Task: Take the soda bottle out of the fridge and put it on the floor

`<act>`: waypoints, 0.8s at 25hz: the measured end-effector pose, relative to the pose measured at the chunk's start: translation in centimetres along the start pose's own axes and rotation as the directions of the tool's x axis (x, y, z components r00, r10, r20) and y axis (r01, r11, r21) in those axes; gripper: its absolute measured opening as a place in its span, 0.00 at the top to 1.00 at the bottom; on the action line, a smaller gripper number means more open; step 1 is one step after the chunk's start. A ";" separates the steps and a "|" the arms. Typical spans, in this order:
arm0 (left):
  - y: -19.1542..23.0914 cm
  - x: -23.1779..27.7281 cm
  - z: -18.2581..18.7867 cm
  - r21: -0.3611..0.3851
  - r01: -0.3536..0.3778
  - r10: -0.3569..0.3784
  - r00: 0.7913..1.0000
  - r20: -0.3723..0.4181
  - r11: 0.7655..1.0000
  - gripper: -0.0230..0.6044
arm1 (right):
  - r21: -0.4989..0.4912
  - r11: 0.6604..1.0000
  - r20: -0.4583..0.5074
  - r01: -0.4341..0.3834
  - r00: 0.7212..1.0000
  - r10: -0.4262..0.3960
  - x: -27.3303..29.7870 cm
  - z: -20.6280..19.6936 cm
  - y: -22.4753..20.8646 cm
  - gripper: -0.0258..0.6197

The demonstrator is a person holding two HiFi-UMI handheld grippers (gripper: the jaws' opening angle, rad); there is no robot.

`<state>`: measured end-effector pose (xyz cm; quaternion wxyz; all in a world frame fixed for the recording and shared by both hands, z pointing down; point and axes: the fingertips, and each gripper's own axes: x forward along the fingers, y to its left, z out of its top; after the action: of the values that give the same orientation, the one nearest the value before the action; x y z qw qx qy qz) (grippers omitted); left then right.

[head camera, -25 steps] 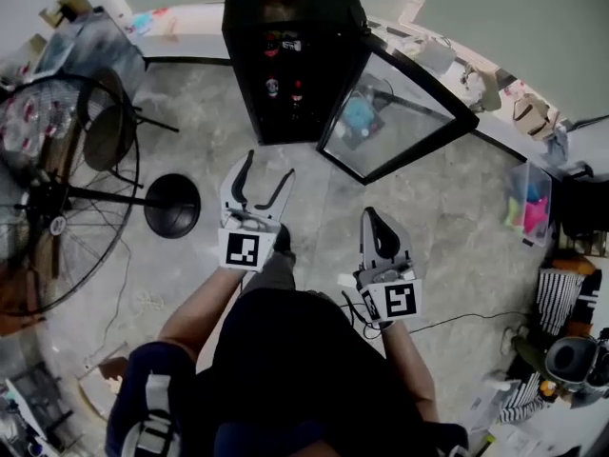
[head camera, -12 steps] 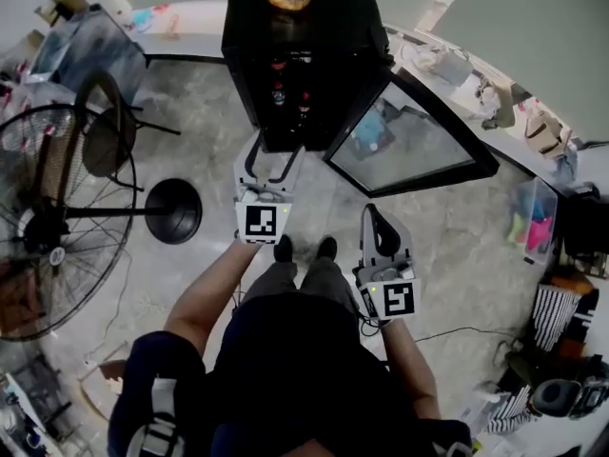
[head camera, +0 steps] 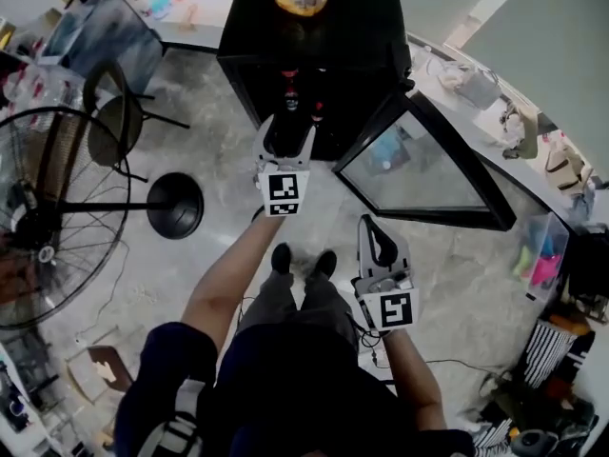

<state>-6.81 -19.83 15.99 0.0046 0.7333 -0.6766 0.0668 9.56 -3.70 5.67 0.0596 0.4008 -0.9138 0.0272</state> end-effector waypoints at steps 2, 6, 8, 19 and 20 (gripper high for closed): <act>0.1 2.4 -2.1 0.009 -0.015 0.015 1.000 -0.023 1.000 0.47 | -0.005 1.000 -0.004 -0.017 1.000 0.017 0.8 -1.0 -0.7 0.93; 0.8 7.3 -5.6 0.007 -0.048 0.049 0.997 -0.052 0.999 0.46 | 0.011 0.999 -0.010 -0.036 0.999 0.036 2.3 -3.0 -2.4 0.93; 1.2 9.3 -7.0 0.003 -0.063 0.063 0.996 -0.067 0.998 0.45 | 0.017 1.000 -0.016 -0.021 1.000 0.021 2.8 -4.1 -3.3 0.93; 3.8 18.0 -12.9 -0.025 -0.102 0.098 0.987 -0.129 0.994 0.43 | 0.032 0.999 -0.032 -0.041 0.999 0.042 5.9 -7.9 -5.0 0.93; 4.0 18.8 -13.7 -0.027 -0.104 0.099 0.985 -0.139 0.994 0.43 | 0.036 0.999 -0.032 -0.040 0.999 0.041 6.1 -8.2 -5.2 0.93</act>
<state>-10.65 -37.46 31.16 0.0605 0.6914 -0.7122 0.1057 10.00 -10.88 14.58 0.0669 0.3829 -0.9199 0.0511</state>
